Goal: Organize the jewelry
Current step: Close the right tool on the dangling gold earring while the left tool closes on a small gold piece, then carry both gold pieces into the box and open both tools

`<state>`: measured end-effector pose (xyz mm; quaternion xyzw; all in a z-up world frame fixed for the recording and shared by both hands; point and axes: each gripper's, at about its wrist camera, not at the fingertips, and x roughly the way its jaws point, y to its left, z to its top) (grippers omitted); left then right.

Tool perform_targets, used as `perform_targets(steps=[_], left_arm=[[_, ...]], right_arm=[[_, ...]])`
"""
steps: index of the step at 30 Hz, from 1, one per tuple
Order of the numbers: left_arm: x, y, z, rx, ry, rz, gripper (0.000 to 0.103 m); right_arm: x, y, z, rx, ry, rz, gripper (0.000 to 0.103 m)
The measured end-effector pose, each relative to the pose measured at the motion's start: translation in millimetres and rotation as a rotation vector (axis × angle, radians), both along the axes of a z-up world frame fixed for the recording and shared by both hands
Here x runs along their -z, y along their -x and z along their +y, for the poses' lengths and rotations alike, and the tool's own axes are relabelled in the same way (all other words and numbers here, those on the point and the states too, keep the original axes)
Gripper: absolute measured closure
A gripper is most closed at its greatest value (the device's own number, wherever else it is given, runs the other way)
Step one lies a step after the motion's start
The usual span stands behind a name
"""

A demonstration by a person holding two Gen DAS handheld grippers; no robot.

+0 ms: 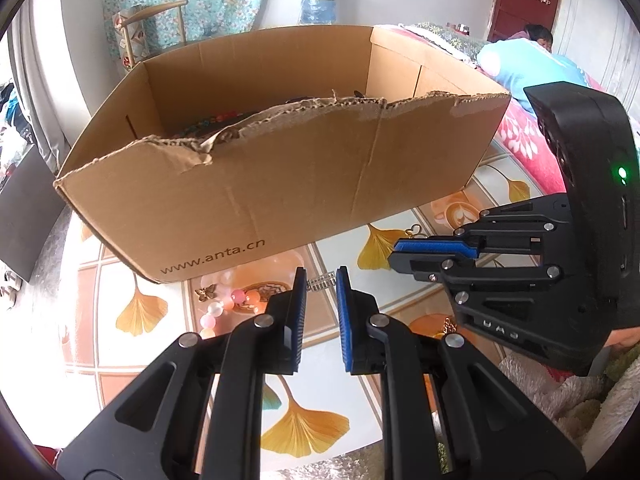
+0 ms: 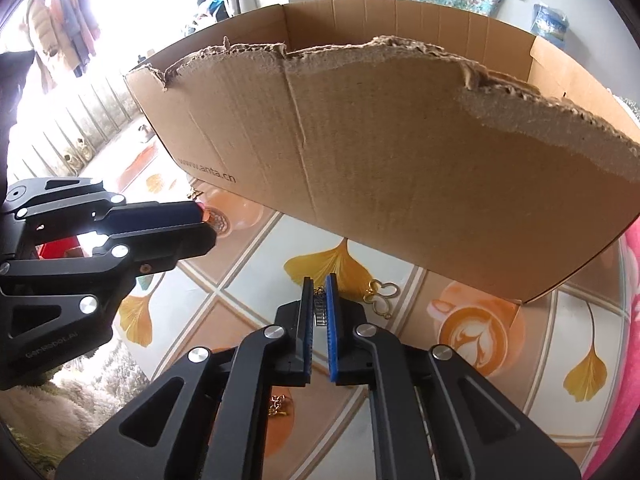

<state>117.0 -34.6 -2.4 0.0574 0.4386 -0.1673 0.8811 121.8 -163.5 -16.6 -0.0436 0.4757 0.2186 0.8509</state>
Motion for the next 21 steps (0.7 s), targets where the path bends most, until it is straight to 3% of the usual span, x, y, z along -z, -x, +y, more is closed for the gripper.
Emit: perform_targets(steps=[6, 12, 21], left_arm=[[-9, 7, 7, -0.004, 0.016, -0.026, 0.089], [-27, 18, 18, -0.014, 0.032, -0.077, 0.089], [-89, 25, 34, -0.004, 0.071, -0.245, 0.089]], right_arm=[[-15, 8, -9, 0.025, -0.029, -0.033, 0.099], [-54, 25, -20, 0.021, -0.097, -0.104, 0.099], [-132, 20, -18, -0.044, -0.325, -0.250, 0.099]])
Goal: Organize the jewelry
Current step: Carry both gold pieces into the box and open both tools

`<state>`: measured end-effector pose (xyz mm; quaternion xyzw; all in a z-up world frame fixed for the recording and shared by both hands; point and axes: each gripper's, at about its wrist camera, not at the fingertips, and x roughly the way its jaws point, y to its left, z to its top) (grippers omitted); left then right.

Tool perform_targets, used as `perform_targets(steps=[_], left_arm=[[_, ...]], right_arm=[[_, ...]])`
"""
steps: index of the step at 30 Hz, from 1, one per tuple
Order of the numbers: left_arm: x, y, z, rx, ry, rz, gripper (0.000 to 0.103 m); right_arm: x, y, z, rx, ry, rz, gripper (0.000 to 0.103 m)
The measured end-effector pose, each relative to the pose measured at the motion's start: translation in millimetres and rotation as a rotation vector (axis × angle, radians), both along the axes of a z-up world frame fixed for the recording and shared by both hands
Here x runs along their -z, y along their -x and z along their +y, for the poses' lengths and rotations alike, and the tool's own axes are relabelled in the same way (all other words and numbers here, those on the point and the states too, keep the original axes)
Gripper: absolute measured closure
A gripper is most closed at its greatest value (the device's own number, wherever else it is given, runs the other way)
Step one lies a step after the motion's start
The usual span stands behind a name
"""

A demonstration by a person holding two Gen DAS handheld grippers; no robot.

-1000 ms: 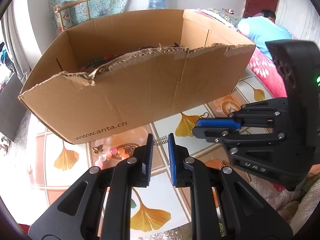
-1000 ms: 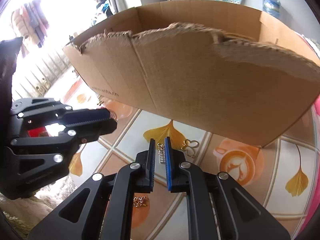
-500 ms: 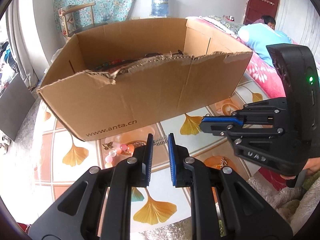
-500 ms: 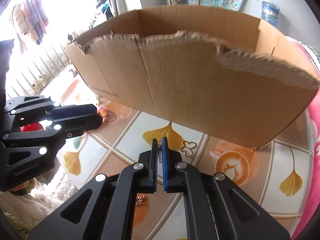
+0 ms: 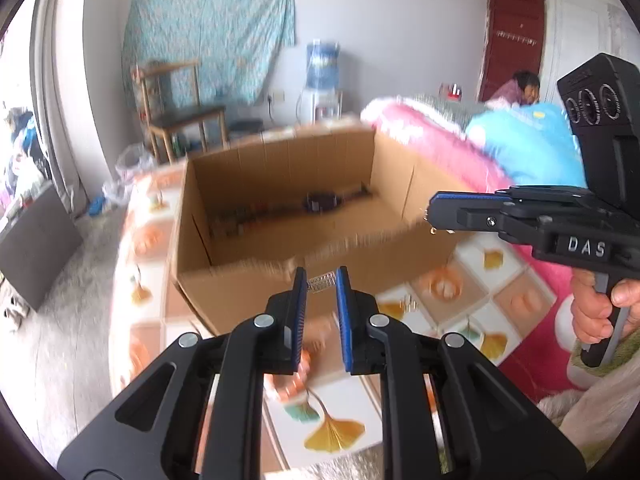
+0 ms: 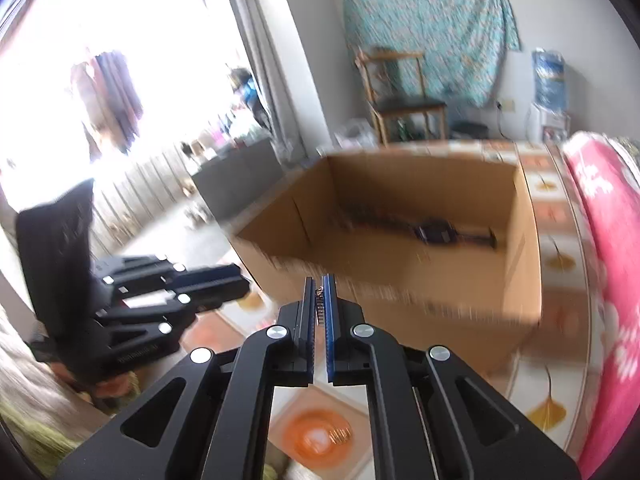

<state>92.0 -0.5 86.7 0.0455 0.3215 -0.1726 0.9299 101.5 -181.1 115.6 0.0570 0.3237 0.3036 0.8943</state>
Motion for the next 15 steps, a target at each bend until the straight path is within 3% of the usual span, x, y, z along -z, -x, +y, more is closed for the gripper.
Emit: perform_targets(steps=[3, 7, 15], left_arm=[[-16, -6, 2, -0.004, 0.000, -0.056, 0.089], [-23, -29, 0, -0.016, 0.006, -0.081, 0.089], [4, -97, -6, -0.030, 0.024, 0.076, 0.089]], right_arm=[[-12, -14, 1, -0.009, -0.038, -0.023, 0.099], [-13, -31, 4, 0.010, -0.014, -0.046, 0.099], [16, -86, 14, 0.062, 0.029, 0.066, 0.099]])
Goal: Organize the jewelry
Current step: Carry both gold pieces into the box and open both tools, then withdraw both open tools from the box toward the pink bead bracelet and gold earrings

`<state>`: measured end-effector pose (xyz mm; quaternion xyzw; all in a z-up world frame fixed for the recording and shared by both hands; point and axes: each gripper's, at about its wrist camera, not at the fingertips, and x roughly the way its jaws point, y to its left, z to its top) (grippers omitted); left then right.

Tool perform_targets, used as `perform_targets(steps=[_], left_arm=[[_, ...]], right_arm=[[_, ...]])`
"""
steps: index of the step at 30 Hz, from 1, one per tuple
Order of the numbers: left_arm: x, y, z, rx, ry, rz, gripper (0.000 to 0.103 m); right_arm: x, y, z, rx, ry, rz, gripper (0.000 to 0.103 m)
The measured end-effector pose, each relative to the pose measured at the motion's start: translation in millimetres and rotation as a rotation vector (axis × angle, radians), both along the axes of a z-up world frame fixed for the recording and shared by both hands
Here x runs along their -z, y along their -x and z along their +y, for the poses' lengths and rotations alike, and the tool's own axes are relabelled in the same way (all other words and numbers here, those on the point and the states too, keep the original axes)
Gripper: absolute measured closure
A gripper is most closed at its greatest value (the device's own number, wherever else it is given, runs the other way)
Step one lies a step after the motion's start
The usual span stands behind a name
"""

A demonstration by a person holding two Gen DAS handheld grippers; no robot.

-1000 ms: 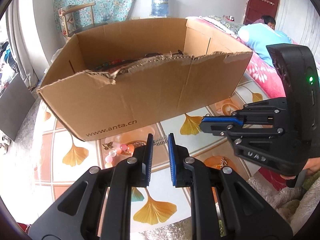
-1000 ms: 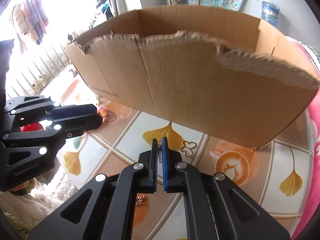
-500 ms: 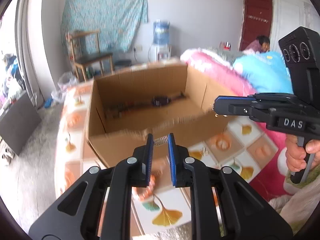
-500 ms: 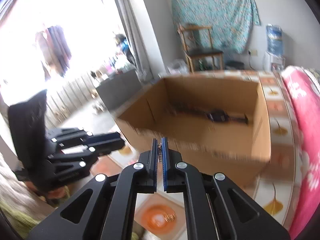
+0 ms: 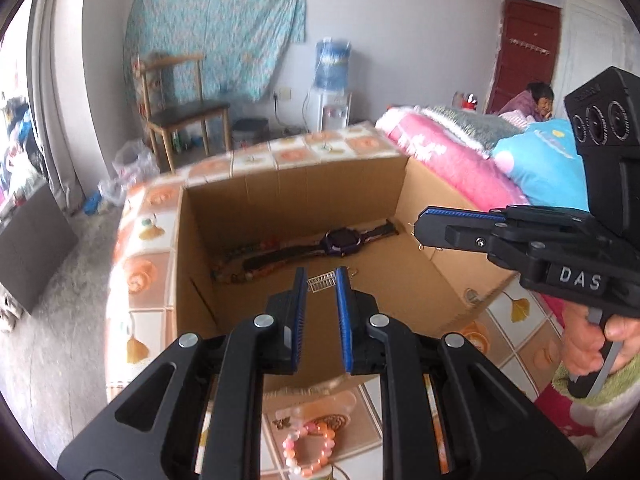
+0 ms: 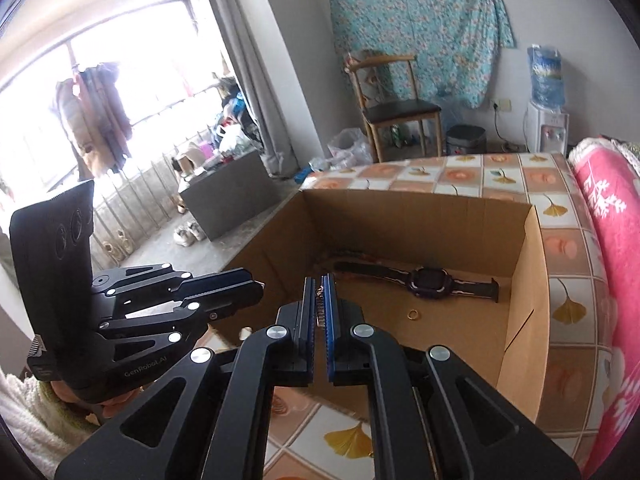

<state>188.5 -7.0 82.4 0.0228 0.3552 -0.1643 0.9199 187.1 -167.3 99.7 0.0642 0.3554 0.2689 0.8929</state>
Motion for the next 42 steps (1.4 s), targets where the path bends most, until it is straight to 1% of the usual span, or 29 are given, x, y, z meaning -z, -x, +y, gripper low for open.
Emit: perform_targets(steps=[3, 7, 10, 12, 14, 16, 19, 21, 22, 23, 25, 26, 28, 33, 34, 37, 38, 42], left_arm=[[12, -22, -2, 0.001, 0.013, 0.064, 0.089], [27, -40, -2, -0.002, 0.024, 0.128, 0.089], [33, -48, -1, -0.006, 0.040, 0.157, 0.089], [36, -53, 1, -0.018, 0.046, 0.170, 0.089], [39, -56, 2, -0.022, 0.051, 0.185, 0.088], [40, -60, 4, -0.030, 0.059, 0.193, 0.078], [40, -62, 7, -0.043, 0.069, 0.188, 0.072], [37, -60, 8, -0.051, 0.070, 0.177, 0.068], [36, -59, 8, -0.053, 0.072, 0.173, 0.066], [33, -58, 9, -0.057, 0.076, 0.165, 0.065], [29, -55, 11, -0.063, 0.079, 0.152, 0.058], [27, -53, 12, -0.065, 0.080, 0.146, 0.056], [21, -49, 14, -0.073, 0.084, 0.133, 0.046], [7, -34, 23, -0.087, 0.103, 0.111, 0.034], [3, -29, 25, -0.088, 0.104, 0.103, 0.033], [-8, -14, 29, -0.084, 0.099, 0.077, 0.024], [-11, -9, 31, -0.083, 0.096, 0.070, 0.023], [-24, 22, 38, -0.056, 0.088, 0.043, 0.017]], right_arm=[[8, -16, 0, 0.004, -0.001, 0.045, 0.099], [22, -39, -6, 0.011, -0.053, 0.136, 0.098], [33, -54, -11, 0.014, -0.100, 0.216, 0.098], [39, -60, -15, 0.010, -0.129, 0.252, 0.098], [41, -63, -16, 0.010, -0.146, 0.269, 0.097], [43, -64, -18, 0.010, -0.164, 0.280, 0.097], [43, -63, -22, 0.020, -0.182, 0.286, 0.097], [41, -61, -25, 0.027, -0.186, 0.282, 0.094], [39, -59, -26, 0.030, -0.187, 0.280, 0.084], [37, -57, -27, 0.034, -0.187, 0.272, 0.072], [32, -52, -28, 0.038, -0.182, 0.248, 0.064], [29, -49, -29, 0.038, -0.178, 0.237, 0.063], [24, -44, -29, 0.040, -0.172, 0.220, 0.061], [9, -26, -31, 0.044, -0.145, 0.162, 0.052], [5, -21, -31, 0.046, -0.133, 0.143, 0.048], [-8, -5, -33, 0.052, -0.104, 0.083, 0.038], [-13, 2, -34, 0.053, -0.094, 0.061, 0.035], [-32, 33, -38, 0.061, -0.037, -0.021, 0.026]])
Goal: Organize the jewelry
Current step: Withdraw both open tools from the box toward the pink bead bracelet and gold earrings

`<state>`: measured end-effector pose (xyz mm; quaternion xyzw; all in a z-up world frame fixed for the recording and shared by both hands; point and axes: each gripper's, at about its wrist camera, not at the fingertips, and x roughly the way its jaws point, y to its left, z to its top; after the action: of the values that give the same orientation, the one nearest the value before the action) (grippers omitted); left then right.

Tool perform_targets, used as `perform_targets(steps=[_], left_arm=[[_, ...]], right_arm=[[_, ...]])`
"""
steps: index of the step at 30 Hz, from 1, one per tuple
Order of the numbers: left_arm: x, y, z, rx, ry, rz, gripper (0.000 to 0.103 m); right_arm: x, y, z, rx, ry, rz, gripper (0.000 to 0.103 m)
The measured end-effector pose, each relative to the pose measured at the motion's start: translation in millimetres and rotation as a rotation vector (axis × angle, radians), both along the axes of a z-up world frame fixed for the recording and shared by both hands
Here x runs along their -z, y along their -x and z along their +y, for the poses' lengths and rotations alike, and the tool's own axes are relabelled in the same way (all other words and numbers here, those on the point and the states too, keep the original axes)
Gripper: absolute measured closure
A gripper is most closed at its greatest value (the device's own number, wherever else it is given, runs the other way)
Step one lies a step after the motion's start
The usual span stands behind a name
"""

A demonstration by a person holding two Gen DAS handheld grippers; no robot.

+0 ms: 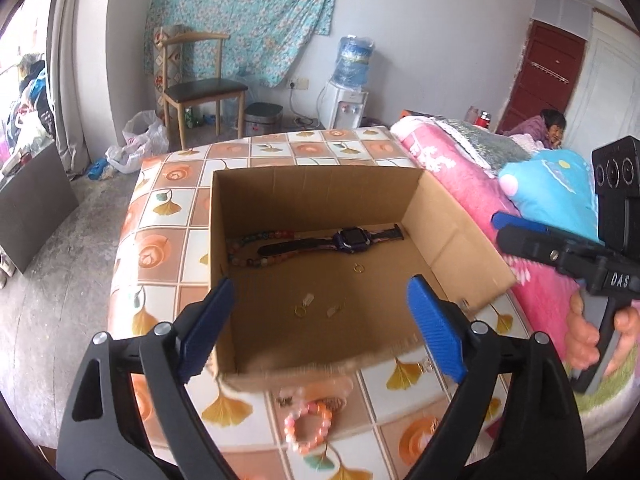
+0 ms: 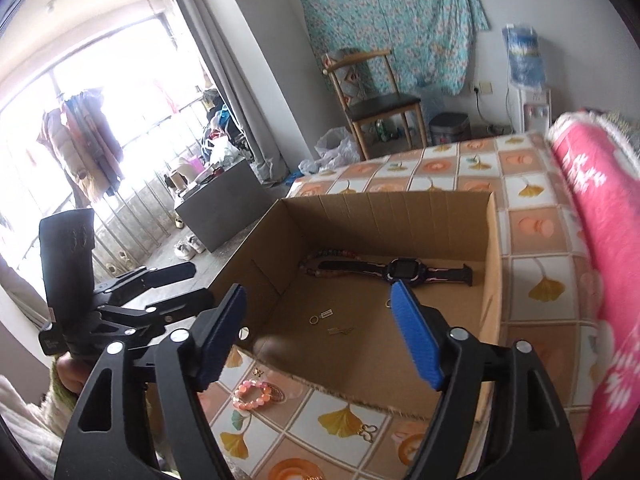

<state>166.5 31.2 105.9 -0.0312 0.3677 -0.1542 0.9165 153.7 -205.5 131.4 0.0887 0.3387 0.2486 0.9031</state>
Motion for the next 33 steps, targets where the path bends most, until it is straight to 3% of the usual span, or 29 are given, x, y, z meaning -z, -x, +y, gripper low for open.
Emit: perform_targets(steps=[4, 7, 14, 19, 23, 28, 33], left_arm=[[2, 31, 8, 0.036, 0.001, 0.009, 0.013], [14, 51, 10, 0.046, -0.029, 0.040, 0.012], [75, 76, -3, 0.041, -0.111, 0.194, 0.012], [112, 80, -16, 0.070, -0.157, 0.256, 0.012], [126, 80, -20, 0.072, -0.189, 0.261, 0.012], [141, 75, -13, 0.041, -0.156, 0.297, 0.011], [144, 79, -14, 0.027, -0.184, 0.252, 0.008]], right_arm=[[-7, 34, -5, 0.006, 0.079, -0.053, 0.018], [2, 49, -8, 0.028, 0.118, -0.024, 0.014], [69, 60, -9, 0.098, 0.214, 0.194, 0.012], [110, 62, 9, 0.112, 0.313, 0.307, 0.012], [130, 58, 14, 0.135, 0.358, 0.357, 0.012], [147, 49, 10, 0.192, 0.382, 0.413, 0.012], [156, 41, 10, 0.243, 0.404, 0.428, 0.012]])
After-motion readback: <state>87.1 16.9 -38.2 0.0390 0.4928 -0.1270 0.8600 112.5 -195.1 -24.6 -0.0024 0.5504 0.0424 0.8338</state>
